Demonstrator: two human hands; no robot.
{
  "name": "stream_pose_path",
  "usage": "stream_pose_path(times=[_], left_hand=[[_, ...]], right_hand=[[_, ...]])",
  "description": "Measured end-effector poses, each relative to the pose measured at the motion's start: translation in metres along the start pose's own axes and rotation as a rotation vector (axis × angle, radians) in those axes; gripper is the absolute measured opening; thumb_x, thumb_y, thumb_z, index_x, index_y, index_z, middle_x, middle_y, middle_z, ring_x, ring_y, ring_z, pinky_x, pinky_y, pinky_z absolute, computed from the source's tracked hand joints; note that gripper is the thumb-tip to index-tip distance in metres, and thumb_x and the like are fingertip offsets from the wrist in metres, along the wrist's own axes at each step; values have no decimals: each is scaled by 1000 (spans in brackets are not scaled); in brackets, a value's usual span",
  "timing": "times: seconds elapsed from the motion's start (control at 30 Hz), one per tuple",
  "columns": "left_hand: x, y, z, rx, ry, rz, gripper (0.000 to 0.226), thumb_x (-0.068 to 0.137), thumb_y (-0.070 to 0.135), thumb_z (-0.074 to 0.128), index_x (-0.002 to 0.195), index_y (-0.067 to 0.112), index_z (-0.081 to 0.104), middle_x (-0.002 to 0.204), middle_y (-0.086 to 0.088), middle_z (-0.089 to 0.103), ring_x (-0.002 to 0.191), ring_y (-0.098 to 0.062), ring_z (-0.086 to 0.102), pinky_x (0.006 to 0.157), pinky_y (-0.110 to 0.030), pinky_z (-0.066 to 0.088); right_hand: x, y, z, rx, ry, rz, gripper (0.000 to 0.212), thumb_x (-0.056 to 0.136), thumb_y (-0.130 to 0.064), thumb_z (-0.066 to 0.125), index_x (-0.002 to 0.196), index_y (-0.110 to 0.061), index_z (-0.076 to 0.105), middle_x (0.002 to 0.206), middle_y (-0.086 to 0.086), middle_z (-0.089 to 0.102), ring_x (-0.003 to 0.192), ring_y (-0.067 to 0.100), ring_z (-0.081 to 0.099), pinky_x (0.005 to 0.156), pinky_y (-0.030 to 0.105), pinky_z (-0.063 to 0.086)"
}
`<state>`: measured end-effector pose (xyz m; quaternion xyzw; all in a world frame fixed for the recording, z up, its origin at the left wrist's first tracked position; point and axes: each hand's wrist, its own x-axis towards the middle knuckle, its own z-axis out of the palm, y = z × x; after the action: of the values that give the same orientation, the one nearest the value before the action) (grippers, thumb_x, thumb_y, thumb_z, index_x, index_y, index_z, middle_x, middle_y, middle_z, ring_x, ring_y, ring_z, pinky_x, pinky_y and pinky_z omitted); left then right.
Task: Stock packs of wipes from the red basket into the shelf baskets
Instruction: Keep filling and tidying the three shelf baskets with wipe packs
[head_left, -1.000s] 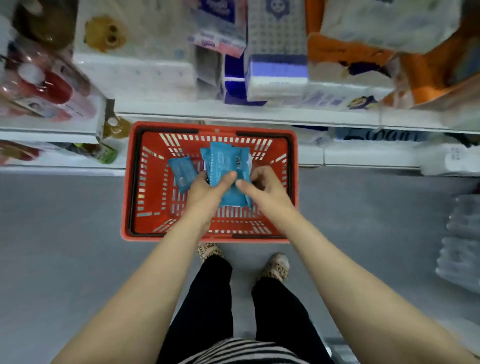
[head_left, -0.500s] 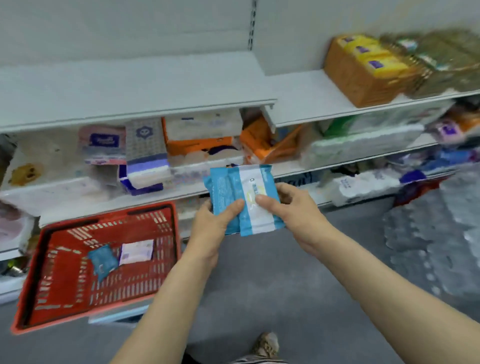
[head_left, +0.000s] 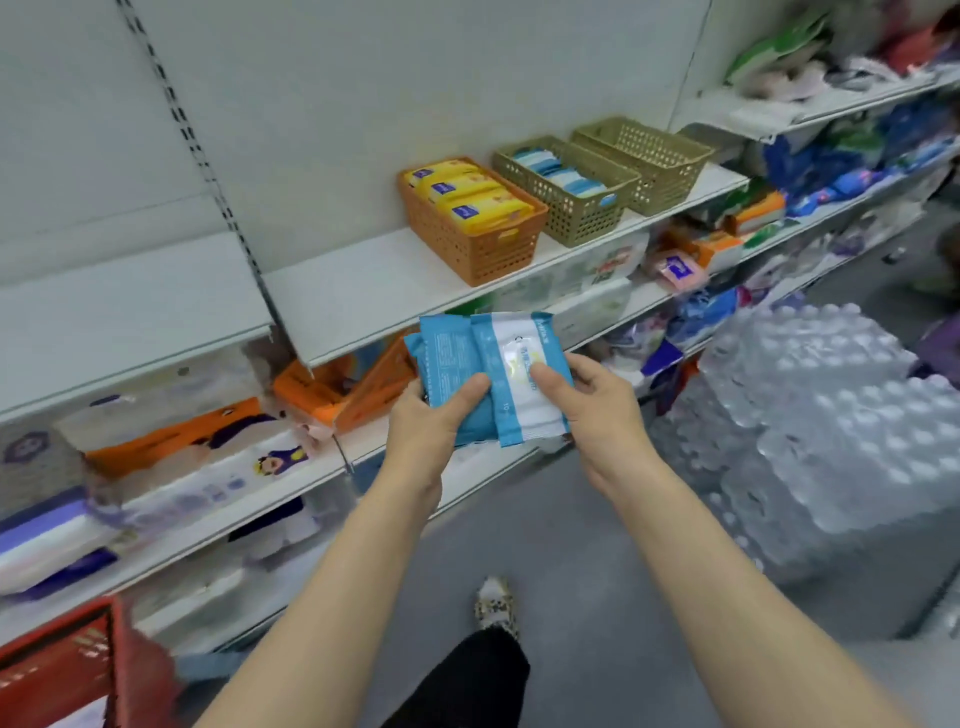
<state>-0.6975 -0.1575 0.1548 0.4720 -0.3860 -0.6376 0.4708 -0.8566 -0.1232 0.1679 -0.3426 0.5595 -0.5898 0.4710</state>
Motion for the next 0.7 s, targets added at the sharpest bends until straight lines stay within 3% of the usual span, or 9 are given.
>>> stream_pose_path(times=[0.2, 0.37, 0.47, 0.53, 0.57, 0.63, 0.7], left_hand=[[120, 10, 85, 11, -11, 59, 36, 82, 21, 79, 115, 15, 65, 105, -2, 76, 94, -19, 74, 76, -31, 58], [226, 30, 170, 43, -10, 87, 44, 76, 22, 82, 115, 15, 63, 108, -4, 74, 95, -20, 73, 82, -36, 58], [276, 44, 212, 71, -20, 103, 45, 74, 20, 85, 113, 18, 64, 106, -1, 75, 93, -18, 73, 79, -34, 58], [303, 47, 237, 100, -26, 98, 44, 73, 18, 86, 111, 19, 65, 104, 1, 75, 90, -15, 74, 74, -28, 57], [315, 47, 248, 108, -27, 89, 45, 72, 18, 86, 111, 20, 64, 103, 2, 76, 89, -14, 74, 72, -27, 57], [341, 46, 267, 117, -17, 63, 50, 69, 20, 87, 113, 21, 63, 105, 1, 76, 91, -15, 74, 75, -31, 58], [368, 46, 284, 120, 22, 56, 51, 70, 20, 86, 115, 19, 63, 106, 1, 76, 90, -15, 74, 75, -30, 58]], right_hand=[[127, -31, -69, -132, 11, -107, 29, 88, -8, 73, 112, -22, 65, 108, 4, 73, 101, 21, 70, 87, 36, 59], [254, -69, -107, -184, -95, -107, 56, 91, -3, 67, 128, -43, 52, 116, 9, 68, 104, 25, 68, 88, 42, 58], [318, -94, -124, -219, -128, -88, 42, 93, -14, 67, 128, -34, 54, 106, 5, 70, 96, 18, 71, 77, 31, 58], [354, -104, -132, -216, -91, -72, 14, 96, -26, 64, 110, -27, 60, 90, -4, 70, 80, 7, 70, 67, 23, 54], [372, -107, -137, -209, -66, -65, 10, 97, -29, 62, 100, -20, 61, 85, -2, 68, 75, 9, 67, 66, 25, 52], [414, -111, -146, -199, -65, -25, 31, 96, -35, 63, 92, -5, 56, 83, 9, 61, 76, 21, 60, 68, 36, 47], [457, -117, -152, -196, -80, -11, 35, 93, -37, 67, 85, -5, 56, 82, 14, 59, 75, 24, 57, 68, 40, 45]])
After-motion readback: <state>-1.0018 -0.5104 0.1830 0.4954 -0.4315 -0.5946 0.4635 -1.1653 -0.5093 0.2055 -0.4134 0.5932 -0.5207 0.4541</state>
